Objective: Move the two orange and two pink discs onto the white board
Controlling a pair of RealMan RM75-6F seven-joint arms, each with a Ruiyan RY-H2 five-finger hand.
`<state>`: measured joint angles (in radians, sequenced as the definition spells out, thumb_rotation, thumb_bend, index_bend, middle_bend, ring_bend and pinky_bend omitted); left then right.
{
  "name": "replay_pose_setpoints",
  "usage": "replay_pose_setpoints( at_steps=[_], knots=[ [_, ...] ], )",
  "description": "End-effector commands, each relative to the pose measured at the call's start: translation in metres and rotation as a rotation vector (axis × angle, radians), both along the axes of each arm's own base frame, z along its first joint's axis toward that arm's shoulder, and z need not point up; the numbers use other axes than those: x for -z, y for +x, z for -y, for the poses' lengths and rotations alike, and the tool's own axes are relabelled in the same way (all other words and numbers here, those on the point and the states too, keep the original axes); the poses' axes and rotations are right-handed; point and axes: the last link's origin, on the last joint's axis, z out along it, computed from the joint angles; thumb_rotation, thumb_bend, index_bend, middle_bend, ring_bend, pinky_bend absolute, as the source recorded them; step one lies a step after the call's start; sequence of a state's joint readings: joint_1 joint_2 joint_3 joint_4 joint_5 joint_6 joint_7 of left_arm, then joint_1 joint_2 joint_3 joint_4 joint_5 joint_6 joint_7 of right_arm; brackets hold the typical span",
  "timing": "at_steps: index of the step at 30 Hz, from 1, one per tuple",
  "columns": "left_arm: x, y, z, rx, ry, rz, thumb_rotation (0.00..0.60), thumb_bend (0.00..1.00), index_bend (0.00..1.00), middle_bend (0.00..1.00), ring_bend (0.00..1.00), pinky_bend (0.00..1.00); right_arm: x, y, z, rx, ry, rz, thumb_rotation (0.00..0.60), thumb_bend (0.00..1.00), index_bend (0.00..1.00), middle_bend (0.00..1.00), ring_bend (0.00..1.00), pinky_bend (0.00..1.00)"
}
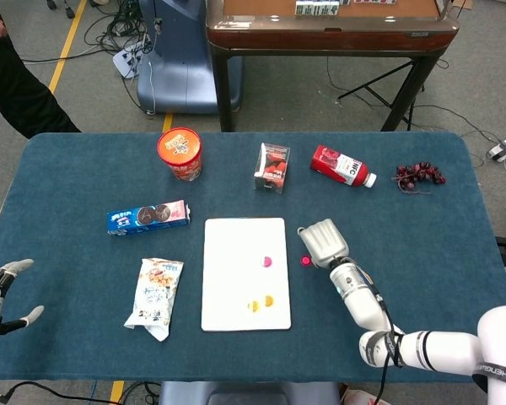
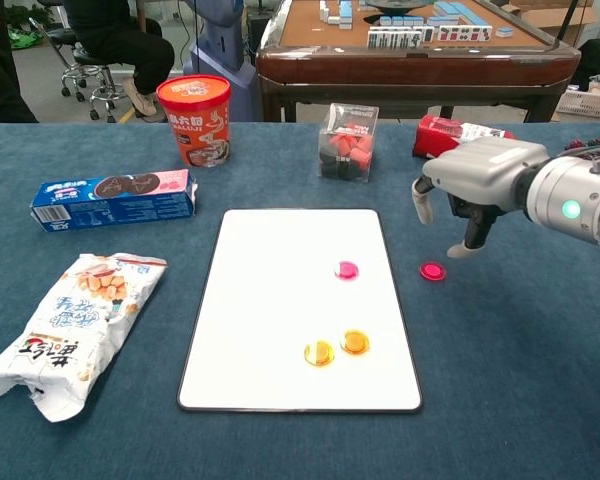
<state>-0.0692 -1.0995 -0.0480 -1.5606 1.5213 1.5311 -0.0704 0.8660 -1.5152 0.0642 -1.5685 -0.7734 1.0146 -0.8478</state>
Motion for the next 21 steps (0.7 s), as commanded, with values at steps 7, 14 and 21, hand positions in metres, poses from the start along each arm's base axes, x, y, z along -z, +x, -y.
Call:
replay_pose_setpoints(
  at_steps=[7, 14, 21],
  knots=[
    [-0.001, 0.000, 0.001, 0.002, 0.002, 0.002, 0.600, 0.07, 0.28, 0.28, 0.31, 0.53, 0.008, -0.012, -0.006, 0.026, 0.032, 0.005, 0.600, 0.18, 0.43, 1.00, 1.00, 1.00],
    [0.000, 0.000, 0.000, -0.001, 0.000, 0.002, 0.600, 0.07, 0.28, 0.28, 0.31, 0.53, 0.013, -0.014, -0.007, 0.029, 0.047, 0.008, 0.600, 0.15, 0.43, 1.00, 1.00, 1.00],
    [-0.001, 0.000, 0.000, -0.001, 0.002, 0.004, 0.600, 0.07, 0.28, 0.28, 0.31, 0.53, 0.017, -0.015, -0.009, 0.030, 0.059, 0.006, 0.600, 0.14, 0.43, 1.00, 1.00, 1.00]
  ],
)
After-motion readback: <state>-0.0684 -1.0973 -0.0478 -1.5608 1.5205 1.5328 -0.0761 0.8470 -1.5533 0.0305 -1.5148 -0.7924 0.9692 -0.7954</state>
